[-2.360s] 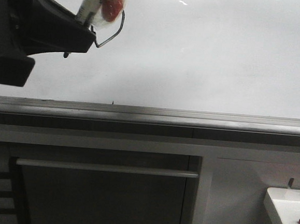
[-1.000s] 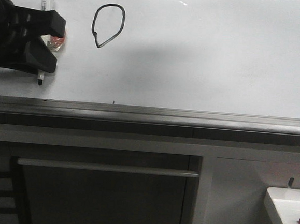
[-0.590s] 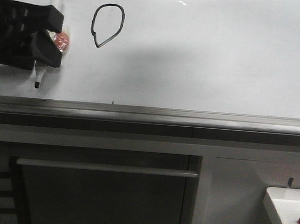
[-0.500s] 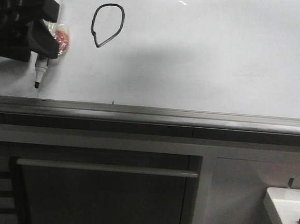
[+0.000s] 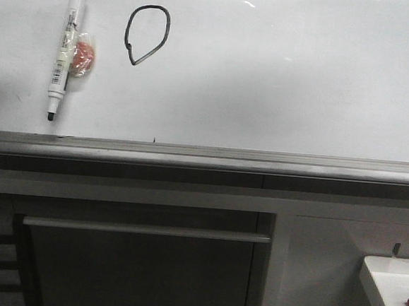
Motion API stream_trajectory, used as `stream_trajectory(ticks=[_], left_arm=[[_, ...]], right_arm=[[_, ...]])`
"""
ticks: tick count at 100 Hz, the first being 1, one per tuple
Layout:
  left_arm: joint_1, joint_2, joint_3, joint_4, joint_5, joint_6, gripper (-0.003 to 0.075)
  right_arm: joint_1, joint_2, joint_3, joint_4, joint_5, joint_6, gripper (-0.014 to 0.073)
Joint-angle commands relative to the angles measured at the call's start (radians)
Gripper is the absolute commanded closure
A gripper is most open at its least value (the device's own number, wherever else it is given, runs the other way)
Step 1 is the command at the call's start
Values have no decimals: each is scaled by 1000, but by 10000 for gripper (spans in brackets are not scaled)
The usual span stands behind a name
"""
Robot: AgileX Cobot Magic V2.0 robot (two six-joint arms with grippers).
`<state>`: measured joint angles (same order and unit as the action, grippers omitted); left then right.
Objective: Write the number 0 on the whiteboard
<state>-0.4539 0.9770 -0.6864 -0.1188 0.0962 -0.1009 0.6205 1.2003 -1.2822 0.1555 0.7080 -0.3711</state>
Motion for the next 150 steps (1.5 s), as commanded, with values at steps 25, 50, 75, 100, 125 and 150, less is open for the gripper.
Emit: stream_trajectory(ticks=[25, 50, 75, 100, 125, 150], left_arm=[[3, -326, 39, 104, -91, -4, 741], [3, -564, 208, 214, -122, -4, 741], [3, -693, 320, 228, -126, -4, 741], [3, -693, 323, 228, -126, -4, 741], [3, -693, 323, 228, -126, -4, 741], [3, -693, 332, 228, -129, -4, 741]], right_arm=[[-46, -405, 348, -11, -321, -1, 649], [-46, -771, 699, -12, -445, -1, 649], [-46, -977, 872, -12, -494, -1, 649], [-46, -997, 879, -12, -490, -1, 650], [-46, -997, 879, -12, -490, -1, 650], [-46, -997, 879, -12, -490, -1, 650]])
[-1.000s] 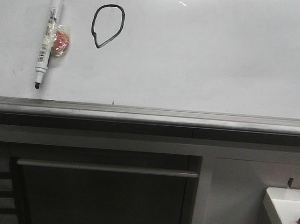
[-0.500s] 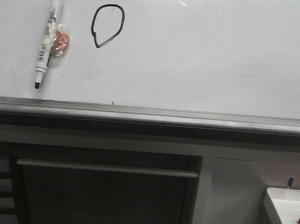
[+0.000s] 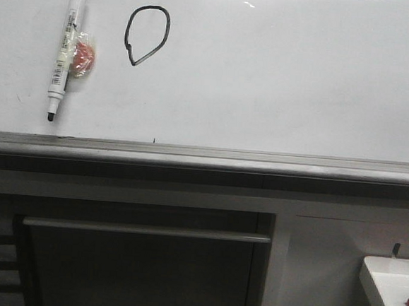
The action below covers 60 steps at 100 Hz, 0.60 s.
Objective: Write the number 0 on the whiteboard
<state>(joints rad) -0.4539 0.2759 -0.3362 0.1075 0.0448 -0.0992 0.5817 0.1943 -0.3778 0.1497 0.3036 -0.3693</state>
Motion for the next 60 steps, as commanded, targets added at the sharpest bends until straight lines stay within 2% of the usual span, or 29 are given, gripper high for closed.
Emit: stream_trajectory(ticks=[1, 27, 46, 60], left_arm=[[3, 8, -16, 2, -78, -6, 741], [29, -63, 55, -11, -87, -6, 741], [184, -198, 124, -26, -24, -6, 741], [306, -258, 196, -86, -28, -6, 741]], right_arm=[[-7, 9, -25, -6, -86, -3, 650], [-7, 9, -25, -6, -86, -3, 650], [-7, 9, -25, -6, -86, -3, 650], [-7, 9, -25, -6, -86, -3, 650]])
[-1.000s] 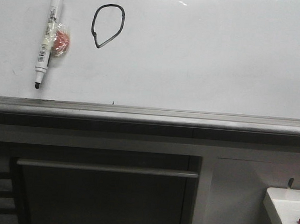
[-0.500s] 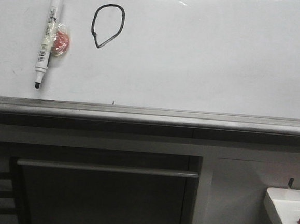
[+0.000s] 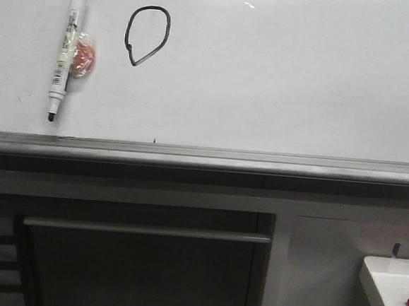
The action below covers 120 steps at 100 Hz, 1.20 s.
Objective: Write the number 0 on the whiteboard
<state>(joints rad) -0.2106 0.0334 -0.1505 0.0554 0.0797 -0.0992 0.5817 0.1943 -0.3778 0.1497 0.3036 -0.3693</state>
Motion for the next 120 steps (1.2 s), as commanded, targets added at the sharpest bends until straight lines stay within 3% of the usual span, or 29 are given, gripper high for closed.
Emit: stream_trajectory(ticks=[1, 39, 68, 120], left_arm=[[68, -17, 17, -34, -63, -6, 741], [186, -64, 163, -32, -60, -6, 741], [188, -64, 161, -32, 203, -6, 741], [188, -64, 161, -35, 200, -6, 741]], right_arm=[[-7, 9, -25, -6, -86, -3, 649], [-7, 9, -25, -6, -86, -3, 650], [-7, 9, -25, -6, -86, -3, 650], [-7, 9, -25, -6, -86, -3, 650]])
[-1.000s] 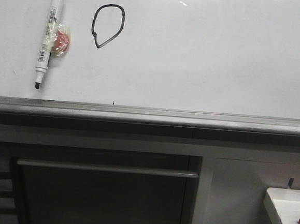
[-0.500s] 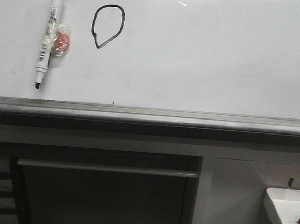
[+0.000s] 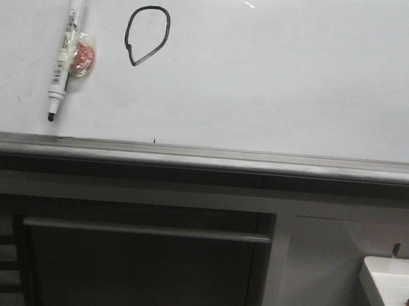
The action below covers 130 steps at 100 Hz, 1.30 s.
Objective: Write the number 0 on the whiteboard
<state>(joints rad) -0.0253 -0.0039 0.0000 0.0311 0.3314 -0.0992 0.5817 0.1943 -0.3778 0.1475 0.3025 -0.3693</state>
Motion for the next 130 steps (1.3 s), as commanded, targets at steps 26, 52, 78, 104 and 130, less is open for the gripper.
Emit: stream_trajectory(ticks=[26, 52, 78, 104, 130], left_arm=[[2, -26, 11, -11, -52, -6, 741], [2, -26, 11, -11, -52, -6, 741], [2, -26, 11, -11, -52, -6, 741], [2, -26, 11, -11, -52, -6, 741], [2, -26, 11, -11, -52, -6, 741]], right_arm=[[-7, 9, -25, -4, -84, -3, 650], [-7, 9, -25, -4, -84, -3, 649], [-7, 9, -25, 4, -130, -3, 650], [-166, 9, -25, 6, -144, 88, 650], [-450, 9, -23, 6, -144, 165, 650]])
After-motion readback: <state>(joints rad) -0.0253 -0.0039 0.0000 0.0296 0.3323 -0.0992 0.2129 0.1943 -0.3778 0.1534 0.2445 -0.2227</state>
